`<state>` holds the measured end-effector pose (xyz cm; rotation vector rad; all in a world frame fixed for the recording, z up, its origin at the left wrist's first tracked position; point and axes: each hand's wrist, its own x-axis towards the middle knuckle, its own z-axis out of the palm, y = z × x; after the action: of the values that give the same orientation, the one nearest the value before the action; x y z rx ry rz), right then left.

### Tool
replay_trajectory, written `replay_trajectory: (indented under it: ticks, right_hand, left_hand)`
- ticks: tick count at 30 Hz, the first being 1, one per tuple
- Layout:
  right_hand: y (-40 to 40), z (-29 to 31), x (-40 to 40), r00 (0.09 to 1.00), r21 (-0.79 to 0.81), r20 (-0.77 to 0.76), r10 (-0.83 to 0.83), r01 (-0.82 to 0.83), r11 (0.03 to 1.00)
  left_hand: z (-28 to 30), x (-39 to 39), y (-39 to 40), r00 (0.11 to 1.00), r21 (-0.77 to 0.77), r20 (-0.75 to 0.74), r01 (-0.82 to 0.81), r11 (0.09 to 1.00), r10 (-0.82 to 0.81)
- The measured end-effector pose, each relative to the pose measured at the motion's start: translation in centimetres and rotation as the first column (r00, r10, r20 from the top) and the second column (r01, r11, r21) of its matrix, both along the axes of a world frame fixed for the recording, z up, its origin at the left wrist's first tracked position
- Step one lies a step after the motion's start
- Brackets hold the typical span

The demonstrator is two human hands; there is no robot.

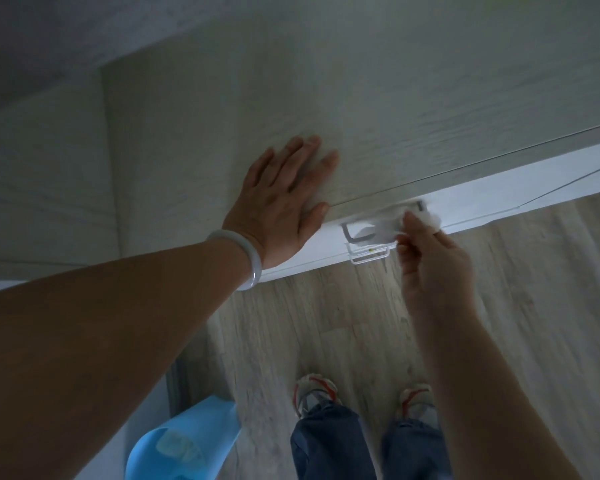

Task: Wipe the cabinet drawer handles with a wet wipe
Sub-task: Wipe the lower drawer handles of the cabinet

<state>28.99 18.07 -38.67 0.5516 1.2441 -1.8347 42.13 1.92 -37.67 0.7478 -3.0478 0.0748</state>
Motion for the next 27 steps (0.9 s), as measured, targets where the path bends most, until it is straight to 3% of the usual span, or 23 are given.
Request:
replay_trajectory:
  ticks: [5, 8, 11, 15, 17, 19, 22, 23, 27]
  right_hand:
    - [0.1, 0.2, -2.7, 0.961, 0.154, -0.150, 0.232, -0.210, 0.966]
    - [-0.1, 0.2, -3.3, 0.862, 0.367, -0.343, 0.373, -0.243, 0.898]
    - [0.0, -0.9, -2.8, 0.674, 0.590, -0.526, 0.518, -0.149, 0.794]
    - [0.1, -1.9, -2.0, 0.447, 0.626, -0.710, 0.543, 0.047, 0.779]
    - [0.0, -1.9, -1.9, 0.408, 0.639, -0.724, 0.557, 0.093, 0.763]
    - [-0.1, -1.9, -1.6, 0.493, 0.621, -0.708, 0.506, 0.094, 0.778]
    - [-0.7, -0.8, -0.5, 0.849, 0.424, -0.491, 0.195, 0.037, 0.905]
    - [-0.9, -0.5, -0.1, 0.910, 0.364, -0.398, 0.120, 0.036, 0.931]
    - [-1.7, -0.1, 2.3, 0.985, 0.249, -0.169, 0.027, 0.016, 0.968]
  left_hand:
    - [-0.1, 0.1, -0.2, 1.000, 0.012, -0.010, 0.002, 1.000, -0.002]
    - [-0.1, 0.0, -0.2, 1.000, 0.019, -0.023, 0.008, 1.000, -0.007]
    - [-0.1, 0.1, -0.2, 1.000, 0.011, -0.011, 0.005, 1.000, -0.005]
    - [-0.1, 0.0, -0.1, 1.000, 0.019, 0.000, 0.000, 1.000, 0.000]
    - [-0.1, 0.0, -0.1, 1.000, 0.025, 0.005, -0.005, 1.000, 0.005]
    - [-0.1, 0.0, -0.1, 1.000, 0.026, 0.005, -0.007, 1.000, 0.007]
    - [-0.1, 0.0, 0.0, 1.000, 0.016, -0.006, -0.002, 1.000, 0.003]
    - [-0.1, 0.0, 0.0, 1.000, 0.012, -0.013, -0.001, 1.000, 0.001]
    - [-0.1, 0.0, 0.0, 1.000, 0.007, -0.001, -0.011, 1.000, 0.011]
